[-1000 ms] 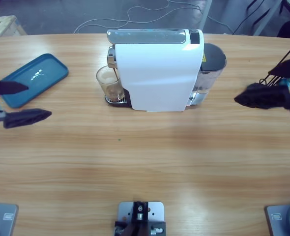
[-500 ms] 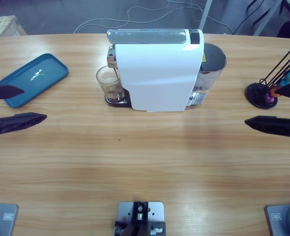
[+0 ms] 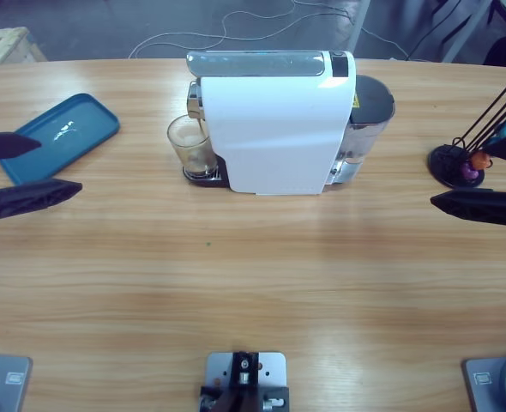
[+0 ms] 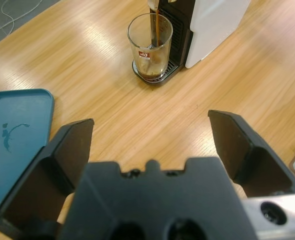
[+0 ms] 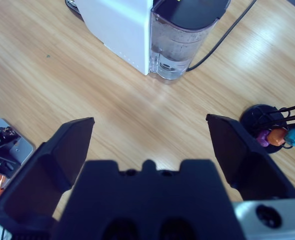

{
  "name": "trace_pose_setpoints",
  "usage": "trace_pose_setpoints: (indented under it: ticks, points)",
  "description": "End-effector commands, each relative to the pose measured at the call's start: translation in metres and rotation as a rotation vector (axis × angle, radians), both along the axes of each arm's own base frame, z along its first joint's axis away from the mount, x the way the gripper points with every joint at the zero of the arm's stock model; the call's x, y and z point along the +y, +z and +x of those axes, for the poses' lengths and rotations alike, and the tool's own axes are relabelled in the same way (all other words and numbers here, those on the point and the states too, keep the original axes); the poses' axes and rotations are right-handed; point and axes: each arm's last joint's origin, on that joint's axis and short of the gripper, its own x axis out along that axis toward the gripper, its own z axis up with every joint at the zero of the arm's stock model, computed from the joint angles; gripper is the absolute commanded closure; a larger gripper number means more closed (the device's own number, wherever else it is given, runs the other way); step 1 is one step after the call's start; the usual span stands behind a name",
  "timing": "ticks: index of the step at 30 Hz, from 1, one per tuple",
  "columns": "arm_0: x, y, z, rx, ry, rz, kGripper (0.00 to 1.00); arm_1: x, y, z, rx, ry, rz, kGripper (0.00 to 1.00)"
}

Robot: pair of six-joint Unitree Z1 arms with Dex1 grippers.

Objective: Pour coffee

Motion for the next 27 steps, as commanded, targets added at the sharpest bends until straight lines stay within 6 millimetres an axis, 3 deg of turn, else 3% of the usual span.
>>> trace_pose_setpoints:
  ticks: [1, 27]
  points:
    - [0.0002, -0.0075, -0.0036, 0.023, -0.016, -0.006, 0.0, -0.0089, -0.0037, -0.0062, -0.018, -0.013, 0.015, 0.0]
    - [0.0056, -0.009, -0.0118, 0.027, -0.022, -0.021, 0.0, -0.0151, -0.0069, -0.0134, -0.016, -0.024, 0.033, 0.0]
